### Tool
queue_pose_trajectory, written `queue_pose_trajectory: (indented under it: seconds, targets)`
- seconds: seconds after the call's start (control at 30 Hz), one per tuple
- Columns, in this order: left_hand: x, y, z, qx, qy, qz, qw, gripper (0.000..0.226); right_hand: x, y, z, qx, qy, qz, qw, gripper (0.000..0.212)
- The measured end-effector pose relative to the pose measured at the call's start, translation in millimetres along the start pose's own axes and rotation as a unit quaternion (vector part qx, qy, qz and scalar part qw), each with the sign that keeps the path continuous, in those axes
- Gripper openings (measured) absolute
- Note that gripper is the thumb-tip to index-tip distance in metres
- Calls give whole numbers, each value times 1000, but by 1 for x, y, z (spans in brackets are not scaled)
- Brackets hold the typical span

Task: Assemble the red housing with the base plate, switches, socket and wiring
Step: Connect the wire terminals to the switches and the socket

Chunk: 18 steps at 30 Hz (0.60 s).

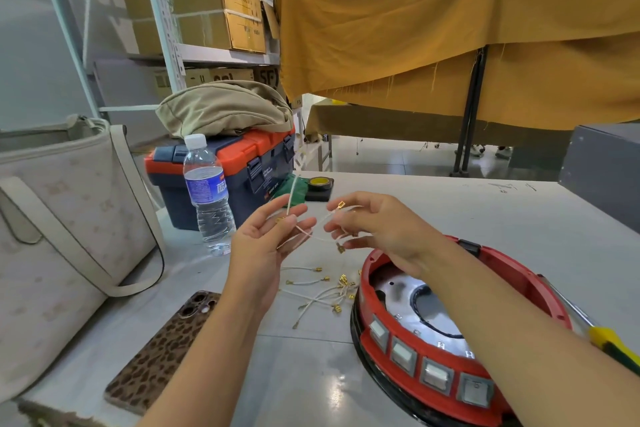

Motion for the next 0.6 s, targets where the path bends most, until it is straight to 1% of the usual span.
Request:
queue_pose_trajectory:
  seconds: [0.1,0.23,0.33,0.47,0.6]
  targets:
    - [7,-2,3,-17,-33,-12,999,23,1,-2,3,-13,-14,44,999,8]
    - [12,-6,5,-27,-56,-29,998,18,-6,-1,11,-15,0,62,998,2]
    - [18,-10,6,-31,-57,-32,997,16,-13,1,17,-8,14,59,998,3]
    - [31,-13,7,-32,-62,-31,997,17,-26,1,29,-12,33,25,999,5]
    - [40,-16,9,-35,-71,-43,996,16,-37,2,41,-15,39,70,997,11]
Point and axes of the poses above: each hand's wrist, its own z-axis away from the middle knuckle, its own x-axis out of the palm, y = z × x, the point moved 4 cm from there along -z, towards the middle knuckle, and after that the axes turned 2 degrees about z, right-handed, at the moved point
